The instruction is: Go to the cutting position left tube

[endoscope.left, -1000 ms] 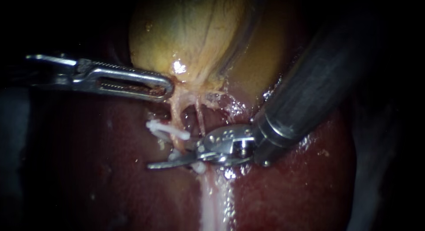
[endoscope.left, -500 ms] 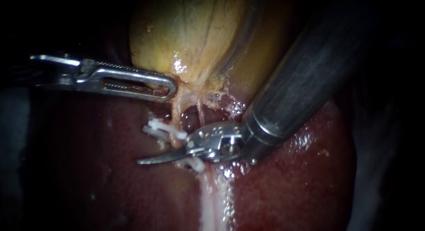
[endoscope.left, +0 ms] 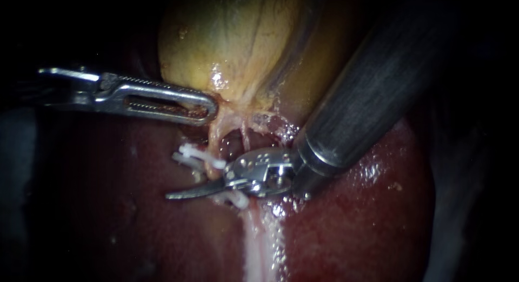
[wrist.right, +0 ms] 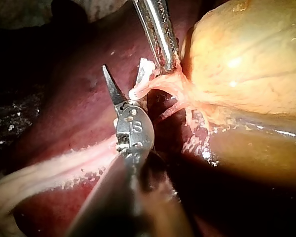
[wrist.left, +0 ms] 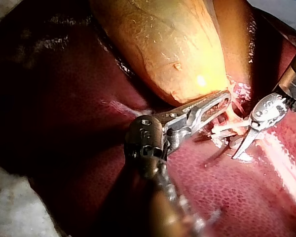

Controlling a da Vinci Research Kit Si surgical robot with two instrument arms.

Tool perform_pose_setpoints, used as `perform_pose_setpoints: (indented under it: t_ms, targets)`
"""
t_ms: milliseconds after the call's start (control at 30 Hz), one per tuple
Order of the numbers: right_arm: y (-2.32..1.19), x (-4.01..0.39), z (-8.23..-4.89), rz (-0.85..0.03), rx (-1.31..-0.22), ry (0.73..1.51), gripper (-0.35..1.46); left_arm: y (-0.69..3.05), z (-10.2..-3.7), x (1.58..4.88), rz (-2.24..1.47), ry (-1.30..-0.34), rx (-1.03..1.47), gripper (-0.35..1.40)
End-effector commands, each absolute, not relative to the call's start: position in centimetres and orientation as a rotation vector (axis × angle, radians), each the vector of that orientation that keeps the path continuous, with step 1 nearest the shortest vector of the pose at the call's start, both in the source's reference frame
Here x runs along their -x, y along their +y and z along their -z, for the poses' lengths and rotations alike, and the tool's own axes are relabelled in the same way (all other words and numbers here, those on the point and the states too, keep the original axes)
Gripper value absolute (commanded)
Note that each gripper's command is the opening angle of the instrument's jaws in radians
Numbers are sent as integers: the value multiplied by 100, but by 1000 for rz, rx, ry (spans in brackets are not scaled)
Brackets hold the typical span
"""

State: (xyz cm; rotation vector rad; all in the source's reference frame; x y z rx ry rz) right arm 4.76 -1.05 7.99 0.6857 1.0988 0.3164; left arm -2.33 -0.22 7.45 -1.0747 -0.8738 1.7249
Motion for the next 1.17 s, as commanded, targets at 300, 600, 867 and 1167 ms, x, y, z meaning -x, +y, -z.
perform_pose_setpoints:
  t_ms: [300,600,867,1167]
  targets:
    - [-109,-466,-795,-301,-818,1020,-35,-22,-745,232,-1725,-874,1075,-35]
    - [-107,-463,-807,-277,-796,1020,-35,-22,-745,232,-1725,-874,1075,-35]
    - [-107,-462,-807,-281,-800,1018,-35,-22,-745,232,-1725,-874,1075,-35]
    - [-108,-463,-807,-298,-806,1012,-35,-22,-745,232,-1725,-875,1075,-35]
